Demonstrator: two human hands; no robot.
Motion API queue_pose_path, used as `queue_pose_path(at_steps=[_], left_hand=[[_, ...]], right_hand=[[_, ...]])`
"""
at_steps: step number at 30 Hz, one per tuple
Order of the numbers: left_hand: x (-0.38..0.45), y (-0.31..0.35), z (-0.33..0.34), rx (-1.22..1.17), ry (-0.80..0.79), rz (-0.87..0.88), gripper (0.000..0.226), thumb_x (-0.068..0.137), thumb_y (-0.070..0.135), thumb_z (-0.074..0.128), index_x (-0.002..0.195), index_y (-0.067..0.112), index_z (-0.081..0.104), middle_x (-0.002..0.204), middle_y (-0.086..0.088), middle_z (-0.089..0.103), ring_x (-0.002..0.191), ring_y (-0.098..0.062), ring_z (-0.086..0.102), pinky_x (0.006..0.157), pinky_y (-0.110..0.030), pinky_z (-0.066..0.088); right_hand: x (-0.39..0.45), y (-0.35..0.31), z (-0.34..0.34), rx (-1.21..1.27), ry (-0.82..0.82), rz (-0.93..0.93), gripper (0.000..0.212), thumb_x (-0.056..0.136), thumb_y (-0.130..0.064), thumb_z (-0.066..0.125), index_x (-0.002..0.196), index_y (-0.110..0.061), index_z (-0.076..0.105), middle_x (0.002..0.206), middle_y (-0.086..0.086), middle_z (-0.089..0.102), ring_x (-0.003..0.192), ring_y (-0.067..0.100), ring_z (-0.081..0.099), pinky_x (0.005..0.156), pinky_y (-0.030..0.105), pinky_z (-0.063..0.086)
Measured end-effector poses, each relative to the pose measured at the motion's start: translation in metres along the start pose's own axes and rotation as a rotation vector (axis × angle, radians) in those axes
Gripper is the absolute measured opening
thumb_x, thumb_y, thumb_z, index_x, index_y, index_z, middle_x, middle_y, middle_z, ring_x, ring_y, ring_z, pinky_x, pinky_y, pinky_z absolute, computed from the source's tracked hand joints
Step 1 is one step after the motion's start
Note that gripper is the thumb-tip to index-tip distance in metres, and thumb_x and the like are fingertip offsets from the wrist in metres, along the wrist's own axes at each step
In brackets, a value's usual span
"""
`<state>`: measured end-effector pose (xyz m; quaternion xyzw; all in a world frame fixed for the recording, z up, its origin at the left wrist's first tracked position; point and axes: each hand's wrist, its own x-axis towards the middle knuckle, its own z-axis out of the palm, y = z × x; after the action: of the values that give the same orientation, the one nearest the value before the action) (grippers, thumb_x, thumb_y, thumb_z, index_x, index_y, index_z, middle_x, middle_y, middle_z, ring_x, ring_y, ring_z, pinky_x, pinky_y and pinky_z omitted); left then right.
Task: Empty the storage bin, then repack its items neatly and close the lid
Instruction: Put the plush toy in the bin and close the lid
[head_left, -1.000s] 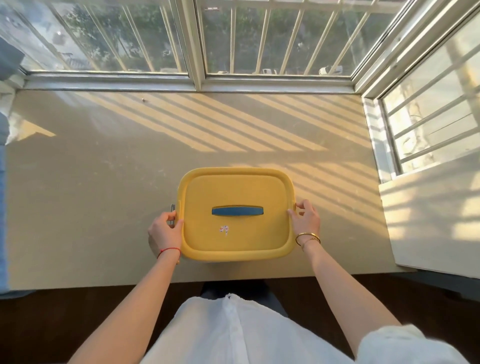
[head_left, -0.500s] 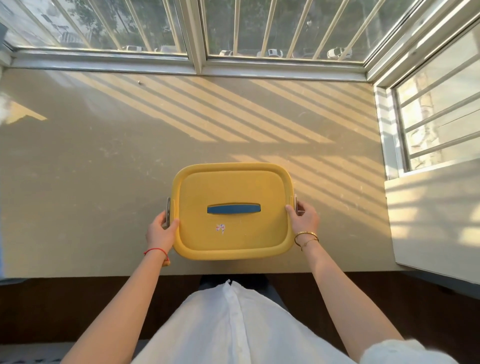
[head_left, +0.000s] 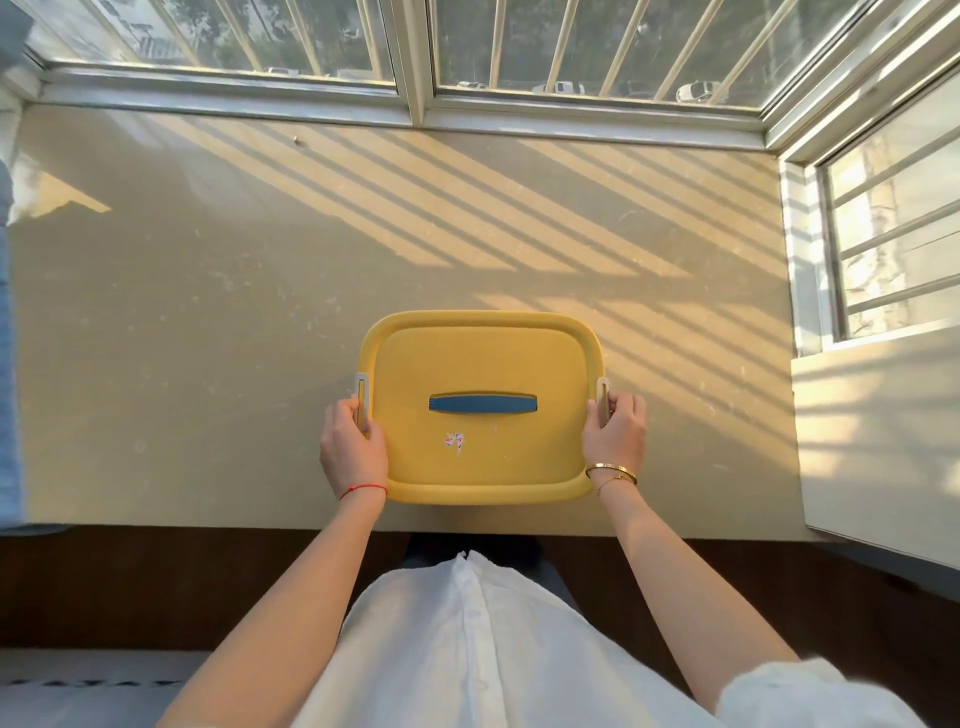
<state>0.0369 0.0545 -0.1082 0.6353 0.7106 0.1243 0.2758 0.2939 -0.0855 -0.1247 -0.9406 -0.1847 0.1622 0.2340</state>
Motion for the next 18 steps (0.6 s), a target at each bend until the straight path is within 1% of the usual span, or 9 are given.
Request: queue_pose_path(at_steps=[3, 5, 8, 10, 12, 15, 18], left_hand=[[-0.003, 0.001, 0.0, 0.038, -0.015, 0.011, 0.024, 0.091, 0.011, 0.055, 0.114, 0.008, 0.057, 0.105, -0.007, 0.059, 0.088, -0.024, 0.058, 0.073, -0.035, 0.049], [-0.004, -0.001, -0.002, 0.042, -0.034, 0.04, 0.027, 0.092, 0.012, 0.054, 0.118, 0.008, 0.056, 0.108, -0.008, 0.059, 0.091, -0.024, 0.059, 0.075, -0.036, 0.05], [-0.004, -0.003, -0.005, 0.048, -0.058, 0.067, 0.031, 0.092, 0.012, 0.054, 0.123, 0.007, 0.056, 0.108, -0.008, 0.058, 0.091, -0.023, 0.059, 0.075, -0.034, 0.048], [-0.006, -0.003, -0.008, 0.05, -0.091, 0.074, 0.038, 0.091, 0.012, 0.055, 0.128, 0.007, 0.053, 0.109, -0.008, 0.057, 0.093, -0.022, 0.058, 0.078, -0.033, 0.048], [-0.009, -0.003, -0.011, 0.061, -0.13, 0.076, 0.046, 0.091, 0.012, 0.055, 0.136, 0.008, 0.047, 0.111, -0.008, 0.054, 0.094, -0.022, 0.055, 0.08, -0.034, 0.048], [-0.011, -0.004, -0.014, 0.078, -0.197, 0.083, 0.055, 0.091, 0.011, 0.054, 0.143, 0.011, 0.038, 0.116, -0.008, 0.05, 0.092, -0.022, 0.053, 0.081, -0.035, 0.049], [-0.008, -0.008, -0.016, 0.106, -0.261, 0.103, 0.061, 0.091, 0.01, 0.053, 0.147, 0.014, 0.029, 0.121, -0.006, 0.046, 0.09, -0.016, 0.048, 0.081, -0.032, 0.047]], right_hand=[[-0.001, -0.002, 0.0, -0.068, 0.003, -0.044, 0.02, 0.093, -0.022, 0.057, 0.101, -0.004, 0.058, 0.099, 0.01, 0.053, 0.082, 0.026, 0.054, 0.066, 0.028, 0.04], [-0.001, -0.001, -0.001, -0.097, -0.007, -0.074, 0.023, 0.093, -0.023, 0.057, 0.103, -0.003, 0.058, 0.099, 0.011, 0.053, 0.083, 0.026, 0.055, 0.066, 0.028, 0.04], [-0.005, -0.001, -0.002, -0.142, -0.032, -0.111, 0.033, 0.092, -0.027, 0.059, 0.114, -0.002, 0.057, 0.105, 0.013, 0.054, 0.089, 0.027, 0.055, 0.071, 0.033, 0.046], [-0.008, -0.003, -0.003, -0.165, -0.029, -0.118, 0.033, 0.093, -0.022, 0.059, 0.119, -0.002, 0.056, 0.107, 0.014, 0.054, 0.094, 0.027, 0.055, 0.075, 0.037, 0.049], [-0.007, -0.006, -0.005, -0.169, -0.027, -0.111, 0.026, 0.093, -0.016, 0.059, 0.114, 0.0, 0.057, 0.106, 0.015, 0.055, 0.094, 0.029, 0.056, 0.077, 0.038, 0.05], [-0.006, -0.009, -0.008, -0.179, -0.032, -0.111, 0.022, 0.093, -0.016, 0.057, 0.107, 0.001, 0.059, 0.103, 0.015, 0.055, 0.093, 0.03, 0.056, 0.079, 0.039, 0.05], [-0.006, -0.007, -0.009, -0.168, -0.013, -0.146, 0.02, 0.095, -0.016, 0.051, 0.104, 0.0, 0.059, 0.101, 0.014, 0.054, 0.09, 0.029, 0.054, 0.077, 0.039, 0.048]])
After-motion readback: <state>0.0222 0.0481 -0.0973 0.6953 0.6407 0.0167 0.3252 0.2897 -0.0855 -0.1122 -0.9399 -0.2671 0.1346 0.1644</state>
